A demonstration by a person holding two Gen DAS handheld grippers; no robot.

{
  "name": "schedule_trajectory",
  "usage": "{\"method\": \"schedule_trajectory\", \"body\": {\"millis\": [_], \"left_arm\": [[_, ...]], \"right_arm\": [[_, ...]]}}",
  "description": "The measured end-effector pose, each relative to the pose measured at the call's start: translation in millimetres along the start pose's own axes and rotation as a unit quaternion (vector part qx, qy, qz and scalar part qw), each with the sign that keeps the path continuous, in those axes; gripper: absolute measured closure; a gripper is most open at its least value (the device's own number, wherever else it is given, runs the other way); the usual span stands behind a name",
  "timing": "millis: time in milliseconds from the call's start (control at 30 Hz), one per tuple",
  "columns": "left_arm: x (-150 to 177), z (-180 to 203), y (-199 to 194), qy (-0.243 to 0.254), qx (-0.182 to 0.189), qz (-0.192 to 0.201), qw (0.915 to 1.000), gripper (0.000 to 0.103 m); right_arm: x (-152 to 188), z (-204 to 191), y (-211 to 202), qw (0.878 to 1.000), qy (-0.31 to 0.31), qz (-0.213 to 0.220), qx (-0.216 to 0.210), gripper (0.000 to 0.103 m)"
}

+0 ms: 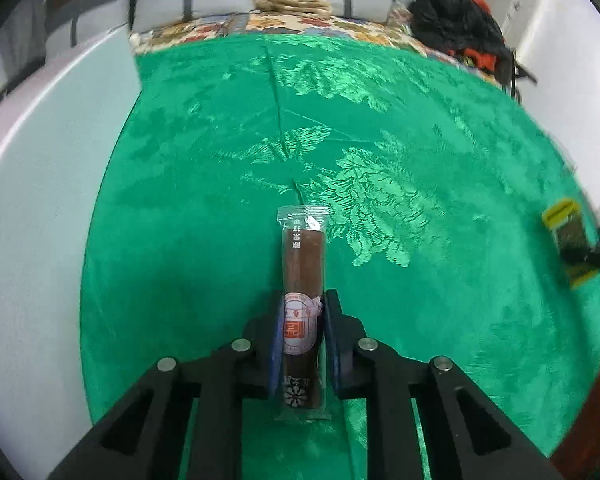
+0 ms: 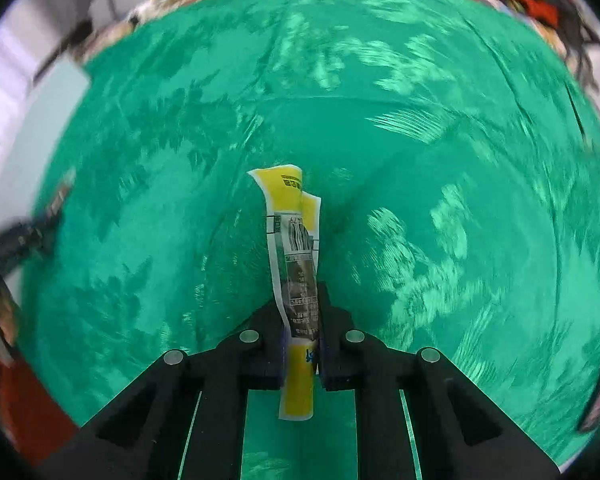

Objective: Organize snacks
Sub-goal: 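Carry the brown stick and yellow packet over the box and open both tools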

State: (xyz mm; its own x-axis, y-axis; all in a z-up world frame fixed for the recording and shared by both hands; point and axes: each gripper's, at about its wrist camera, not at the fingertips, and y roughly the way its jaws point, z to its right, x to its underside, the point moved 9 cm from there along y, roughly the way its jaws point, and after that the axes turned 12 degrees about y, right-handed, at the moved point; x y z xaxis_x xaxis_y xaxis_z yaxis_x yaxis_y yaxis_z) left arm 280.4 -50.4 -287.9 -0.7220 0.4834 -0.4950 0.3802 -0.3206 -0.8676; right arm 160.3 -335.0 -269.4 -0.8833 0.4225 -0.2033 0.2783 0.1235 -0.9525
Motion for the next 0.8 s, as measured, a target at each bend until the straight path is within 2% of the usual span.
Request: {"method": "schedule_trajectory", "body": {"millis": [133, 333, 567, 667, 800], "left_arm": [[10, 8, -21, -0.035, 0.040, 0.025, 0.9983, 0.086], [29, 29, -52, -0.063, 0.077, 0.039, 0.9943, 0.086], [27, 41, -100, -0.079, 0.099, 0.071, 0.9894, 0.086], [19, 31, -135, -0.088, 0.099, 0.102, 0.9860, 0.086], [14, -8, -193, -0.118, 0.083, 0.149, 0.9783, 0.086]], "right_arm": [[8, 3, -25, 0.994, 0.066, 0.027, -0.079, 0.092], [33, -5, -37, 0.994, 0.060, 0.034, -0.087, 0.091], [52, -18, -47, 0.991, 0.070, 0.047, -0.106, 0.091], [51, -30, -58, 0.992, 0.056, 0.060, -0.098, 0.091], [43, -68, -85, 0.990, 0.018, 0.080, -0.116, 0.091]]}}
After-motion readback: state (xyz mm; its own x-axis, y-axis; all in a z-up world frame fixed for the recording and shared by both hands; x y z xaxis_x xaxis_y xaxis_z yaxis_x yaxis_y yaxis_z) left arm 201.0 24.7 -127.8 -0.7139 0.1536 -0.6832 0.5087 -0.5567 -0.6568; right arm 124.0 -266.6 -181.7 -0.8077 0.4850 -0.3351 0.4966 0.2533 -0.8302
